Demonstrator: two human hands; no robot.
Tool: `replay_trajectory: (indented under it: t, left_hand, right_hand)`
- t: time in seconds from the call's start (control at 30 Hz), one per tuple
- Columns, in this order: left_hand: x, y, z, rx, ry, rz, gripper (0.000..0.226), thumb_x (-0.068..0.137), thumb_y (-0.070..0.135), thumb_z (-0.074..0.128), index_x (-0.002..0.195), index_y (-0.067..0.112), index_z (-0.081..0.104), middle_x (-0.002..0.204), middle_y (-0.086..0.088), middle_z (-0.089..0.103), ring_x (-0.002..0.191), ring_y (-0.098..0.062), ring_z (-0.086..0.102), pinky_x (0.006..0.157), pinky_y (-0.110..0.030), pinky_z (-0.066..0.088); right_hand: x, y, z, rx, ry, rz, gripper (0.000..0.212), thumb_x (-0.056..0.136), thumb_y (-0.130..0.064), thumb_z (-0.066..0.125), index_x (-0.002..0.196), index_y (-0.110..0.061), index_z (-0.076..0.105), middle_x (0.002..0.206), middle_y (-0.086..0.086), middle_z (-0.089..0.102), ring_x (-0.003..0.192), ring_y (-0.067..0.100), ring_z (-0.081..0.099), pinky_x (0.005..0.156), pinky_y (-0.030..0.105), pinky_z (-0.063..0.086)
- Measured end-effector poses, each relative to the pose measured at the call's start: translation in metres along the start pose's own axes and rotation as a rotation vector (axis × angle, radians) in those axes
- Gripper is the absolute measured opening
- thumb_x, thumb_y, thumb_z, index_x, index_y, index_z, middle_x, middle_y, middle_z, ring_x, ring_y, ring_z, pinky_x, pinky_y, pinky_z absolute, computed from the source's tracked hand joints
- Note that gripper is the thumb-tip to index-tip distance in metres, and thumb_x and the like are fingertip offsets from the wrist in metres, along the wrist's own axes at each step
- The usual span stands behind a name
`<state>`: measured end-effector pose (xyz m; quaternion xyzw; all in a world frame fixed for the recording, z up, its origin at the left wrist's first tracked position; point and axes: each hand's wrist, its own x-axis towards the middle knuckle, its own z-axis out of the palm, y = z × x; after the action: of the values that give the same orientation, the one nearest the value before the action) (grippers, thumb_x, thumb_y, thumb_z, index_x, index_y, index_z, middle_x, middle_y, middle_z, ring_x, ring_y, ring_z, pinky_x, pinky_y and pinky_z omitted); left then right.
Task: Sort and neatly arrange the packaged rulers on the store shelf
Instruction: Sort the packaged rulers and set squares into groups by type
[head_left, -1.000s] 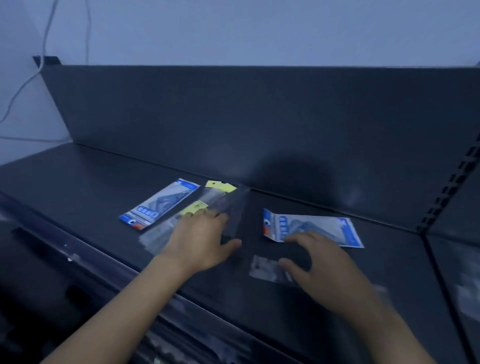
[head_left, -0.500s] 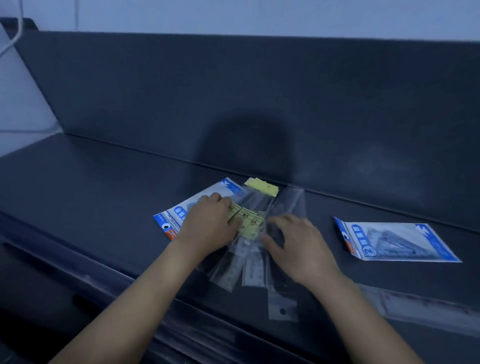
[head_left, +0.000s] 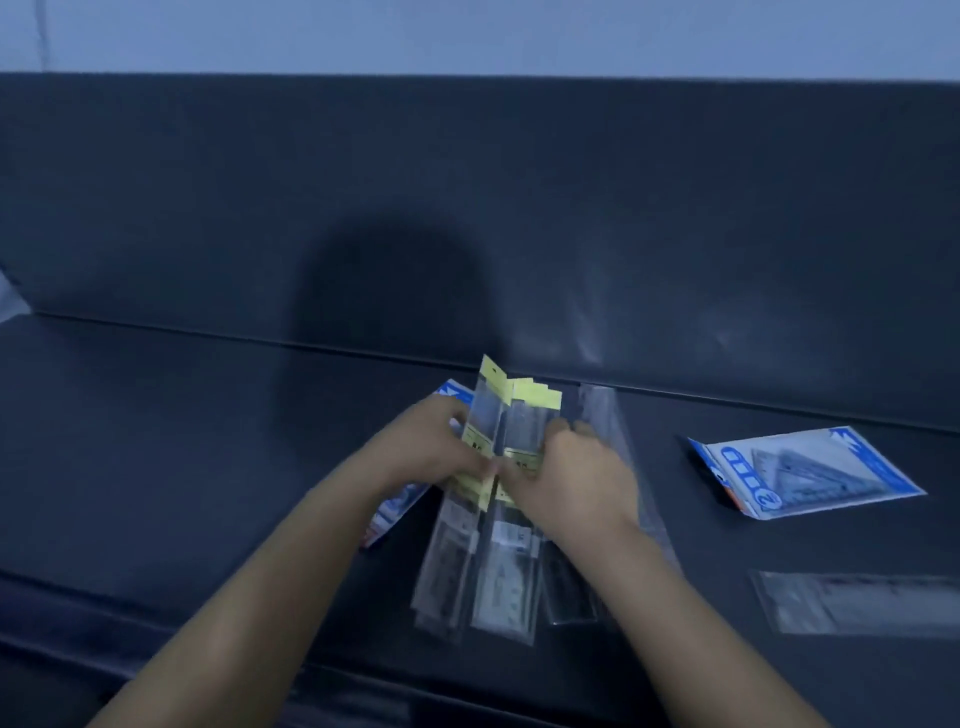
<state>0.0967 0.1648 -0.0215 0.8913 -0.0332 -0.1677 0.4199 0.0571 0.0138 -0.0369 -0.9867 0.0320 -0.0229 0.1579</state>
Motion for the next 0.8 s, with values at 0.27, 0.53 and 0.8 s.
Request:
replay_trajectory:
  t: [0.27, 0.53, 0.8]
  left_hand:
    - [0.009, -0.021, -0.038, -0.066, -0.096, 0.059, 0.03, 0.083, 0.025, 0.069, 0.107, 0.009, 0.059, 0.101, -0.002, 0.063, 0.087, -0.016, 0.062, 0.079, -0.04, 0.052]
    - [0.003, -0.007, -0.029, -0.302, -0.111, 0.212, 0.028, 0.089, 0.028, 0.063, 0.094, 0.0, 0.062, 0.077, -0.013, 0.05, 0.065, -0.027, 0.043, 0.06, -0.032, 0.032]
    - [-0.008, 0.049, 0.004, -0.672, -0.205, 0.283, 0.013, 0.094, 0.006, 0.059, 0.104, 0.001, 0.064, 0.089, -0.017, 0.066, 0.064, -0.021, 0.058, 0.048, -0.022, 0.047]
  right_hand:
    - [0.016, -0.024, 0.001, 0.104, -0.104, 0.373, 0.049, 0.07, -0.05, 0.074, 0.092, -0.013, 0.052, 0.098, 0.003, 0.061, 0.096, 0.025, 0.061, 0.063, 0.026, 0.039]
    - [0.006, -0.009, -0.011, 0.605, -0.009, 0.431, 0.029, 0.077, -0.02, 0.072, 0.065, -0.011, 0.047, 0.064, 0.004, 0.05, 0.06, 0.024, 0.05, 0.056, 0.031, 0.04]
    - [-0.048, 0.034, -0.051, 1.218, 0.123, 0.427, 0.006, 0.091, -0.004, 0.057, 0.088, -0.008, 0.061, 0.086, 0.015, 0.067, 0.077, 0.027, 0.064, 0.072, 0.042, 0.054]
